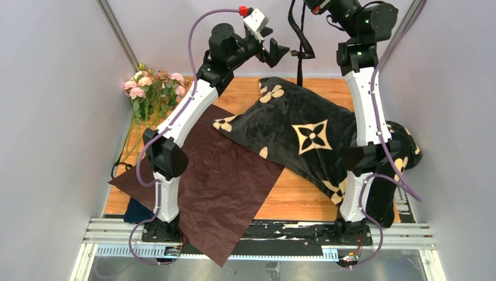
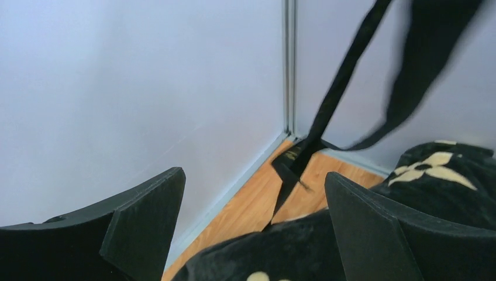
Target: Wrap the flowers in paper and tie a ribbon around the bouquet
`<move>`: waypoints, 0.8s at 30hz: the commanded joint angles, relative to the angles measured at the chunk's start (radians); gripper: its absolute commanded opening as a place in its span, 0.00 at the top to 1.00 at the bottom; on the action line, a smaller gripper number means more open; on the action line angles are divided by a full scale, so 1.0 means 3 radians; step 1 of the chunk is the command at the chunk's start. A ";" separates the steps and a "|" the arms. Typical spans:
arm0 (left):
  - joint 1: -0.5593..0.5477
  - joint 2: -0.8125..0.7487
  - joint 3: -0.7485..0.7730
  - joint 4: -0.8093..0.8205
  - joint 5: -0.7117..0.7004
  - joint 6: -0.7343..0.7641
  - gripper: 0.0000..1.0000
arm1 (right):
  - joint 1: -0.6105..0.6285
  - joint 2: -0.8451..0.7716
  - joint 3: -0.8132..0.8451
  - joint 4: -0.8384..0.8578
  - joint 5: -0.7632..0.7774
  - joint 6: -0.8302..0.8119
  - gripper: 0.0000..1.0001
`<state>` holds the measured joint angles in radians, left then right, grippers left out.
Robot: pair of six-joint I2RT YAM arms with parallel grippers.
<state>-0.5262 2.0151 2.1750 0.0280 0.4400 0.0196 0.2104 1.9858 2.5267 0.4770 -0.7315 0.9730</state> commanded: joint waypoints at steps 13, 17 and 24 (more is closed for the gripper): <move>-0.0253 -0.0555 -0.0501 0.0459 0.1457 -0.0181 0.01 | 0.0406 -0.0469 -0.0120 -0.0175 0.0005 -0.0283 1.00; -0.0291 -0.0396 -0.0289 0.0527 0.1167 -0.0390 0.10 | 0.0470 -0.0522 -0.0148 -0.0196 -0.0028 -0.0265 1.00; -0.0313 -0.0432 -0.0415 0.0626 0.1200 -0.0394 0.40 | 0.0485 -0.0645 -0.0282 -0.0176 -0.0050 -0.0299 1.00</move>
<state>-0.6067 1.8832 2.0621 0.1802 0.7967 -0.0883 0.3428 1.8366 2.4561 0.3954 -0.7326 0.8974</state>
